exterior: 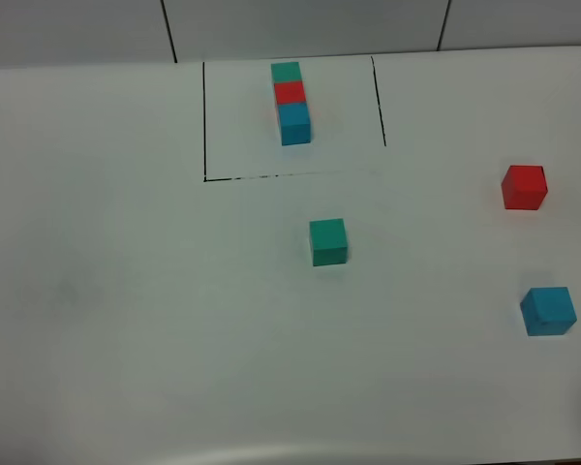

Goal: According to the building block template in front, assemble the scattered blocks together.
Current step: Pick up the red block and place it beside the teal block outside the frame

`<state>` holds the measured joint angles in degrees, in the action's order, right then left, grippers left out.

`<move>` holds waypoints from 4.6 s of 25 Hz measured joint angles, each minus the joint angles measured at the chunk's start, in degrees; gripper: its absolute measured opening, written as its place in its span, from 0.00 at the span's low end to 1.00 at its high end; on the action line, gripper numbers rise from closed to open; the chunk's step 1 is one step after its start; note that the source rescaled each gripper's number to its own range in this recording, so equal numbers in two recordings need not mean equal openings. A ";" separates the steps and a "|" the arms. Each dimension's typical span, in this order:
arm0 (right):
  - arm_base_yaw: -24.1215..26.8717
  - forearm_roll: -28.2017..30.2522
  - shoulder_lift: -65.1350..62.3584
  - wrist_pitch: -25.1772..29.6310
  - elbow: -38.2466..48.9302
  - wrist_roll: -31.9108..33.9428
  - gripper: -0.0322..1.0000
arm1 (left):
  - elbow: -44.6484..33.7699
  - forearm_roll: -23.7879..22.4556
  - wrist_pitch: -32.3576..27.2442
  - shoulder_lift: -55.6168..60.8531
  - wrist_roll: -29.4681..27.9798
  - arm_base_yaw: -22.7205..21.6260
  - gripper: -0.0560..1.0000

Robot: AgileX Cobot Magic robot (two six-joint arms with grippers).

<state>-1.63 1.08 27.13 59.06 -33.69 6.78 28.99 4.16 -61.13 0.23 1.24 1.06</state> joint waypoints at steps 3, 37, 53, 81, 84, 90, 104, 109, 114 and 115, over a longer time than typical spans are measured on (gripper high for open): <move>0.00 0.61 14.84 -4.31 -4.14 -0.97 1.00 | 0.00 0.00 0.00 0.00 0.00 0.00 0.34; -2.50 -4.80 97.13 -11.74 -54.11 -8.39 0.89 | 0.00 0.00 0.00 0.00 -0.05 0.00 0.34; -7.79 2.23 93.89 -3.08 -54.17 -23.03 0.04 | 0.00 0.00 0.00 0.00 -0.05 0.00 0.34; -28.45 -0.61 96.34 -6.09 -54.17 -69.46 0.04 | 0.00 0.00 0.00 0.00 -0.05 0.00 0.34; -28.45 -1.08 96.54 -6.49 -54.17 -69.24 0.04 | 0.00 0.00 0.00 0.00 -0.05 0.00 0.34; -28.67 -1.63 97.60 -7.18 -54.22 -68.90 0.04 | 0.00 0.00 0.00 0.00 -0.05 0.00 0.34; -30.42 -2.17 97.98 -10.16 -54.36 -68.69 0.04 | 0.00 0.00 0.00 0.00 -0.05 0.00 0.34; -30.42 -2.56 98.62 -9.76 -54.92 -68.69 0.04 | 0.00 0.00 0.00 0.00 -0.05 0.00 0.34; -30.42 -2.67 98.68 -9.81 -54.92 -68.69 0.04 | 0.00 0.00 0.00 0.00 -0.05 0.00 0.34; -30.37 -2.81 98.68 -9.81 -54.92 -68.69 0.04 | 0.00 0.00 0.00 0.00 -0.05 0.00 0.34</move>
<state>-32.00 -1.74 125.81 49.24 -88.61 -61.91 28.99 4.16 -61.13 0.23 1.19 1.06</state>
